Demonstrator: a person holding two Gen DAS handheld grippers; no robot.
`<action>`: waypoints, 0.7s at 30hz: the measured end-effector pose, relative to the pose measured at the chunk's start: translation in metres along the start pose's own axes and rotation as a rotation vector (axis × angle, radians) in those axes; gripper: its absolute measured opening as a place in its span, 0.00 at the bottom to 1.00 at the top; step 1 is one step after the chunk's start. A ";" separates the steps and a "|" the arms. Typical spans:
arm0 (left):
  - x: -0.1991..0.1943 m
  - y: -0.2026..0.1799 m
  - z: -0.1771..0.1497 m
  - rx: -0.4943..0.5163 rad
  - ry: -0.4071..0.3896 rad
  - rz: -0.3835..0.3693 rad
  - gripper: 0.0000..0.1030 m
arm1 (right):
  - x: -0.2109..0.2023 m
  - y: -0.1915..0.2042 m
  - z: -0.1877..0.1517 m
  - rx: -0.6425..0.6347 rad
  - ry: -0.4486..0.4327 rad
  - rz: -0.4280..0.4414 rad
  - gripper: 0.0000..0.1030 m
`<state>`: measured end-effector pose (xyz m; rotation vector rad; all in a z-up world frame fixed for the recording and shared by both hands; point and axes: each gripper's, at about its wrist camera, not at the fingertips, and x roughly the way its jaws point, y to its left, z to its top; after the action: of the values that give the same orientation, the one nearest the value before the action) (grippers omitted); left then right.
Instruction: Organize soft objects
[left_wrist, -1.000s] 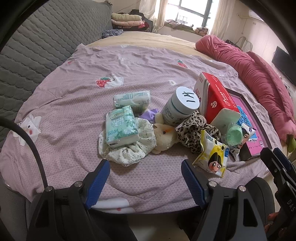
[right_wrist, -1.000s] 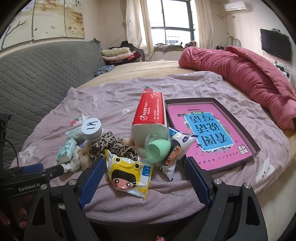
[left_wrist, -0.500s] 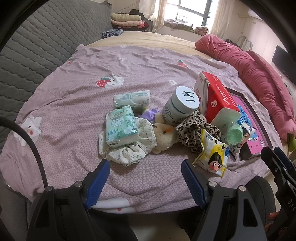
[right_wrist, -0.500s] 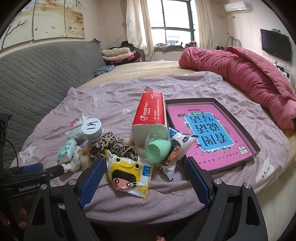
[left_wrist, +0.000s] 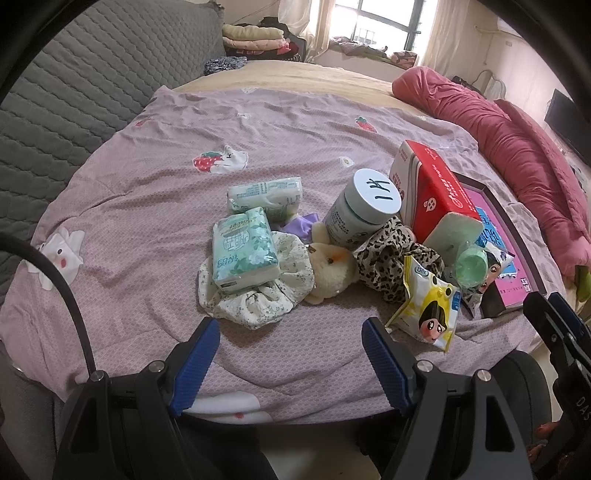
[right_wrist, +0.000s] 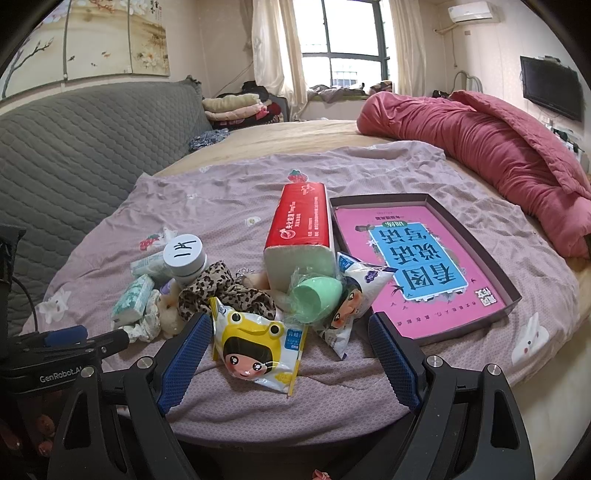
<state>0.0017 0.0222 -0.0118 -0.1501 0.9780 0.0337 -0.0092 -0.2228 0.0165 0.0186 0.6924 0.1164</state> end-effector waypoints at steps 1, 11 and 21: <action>0.000 0.000 0.000 0.000 0.000 -0.001 0.77 | 0.000 0.000 0.000 0.000 0.000 0.001 0.85; 0.002 0.006 0.000 -0.028 0.005 -0.001 0.77 | 0.001 0.000 -0.001 0.007 0.005 0.001 0.85; 0.004 0.023 0.004 -0.083 0.005 -0.010 0.77 | 0.004 0.000 -0.001 0.011 0.013 0.008 0.85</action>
<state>0.0050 0.0456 -0.0161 -0.2313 0.9809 0.0644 -0.0074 -0.2222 0.0131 0.0311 0.7061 0.1206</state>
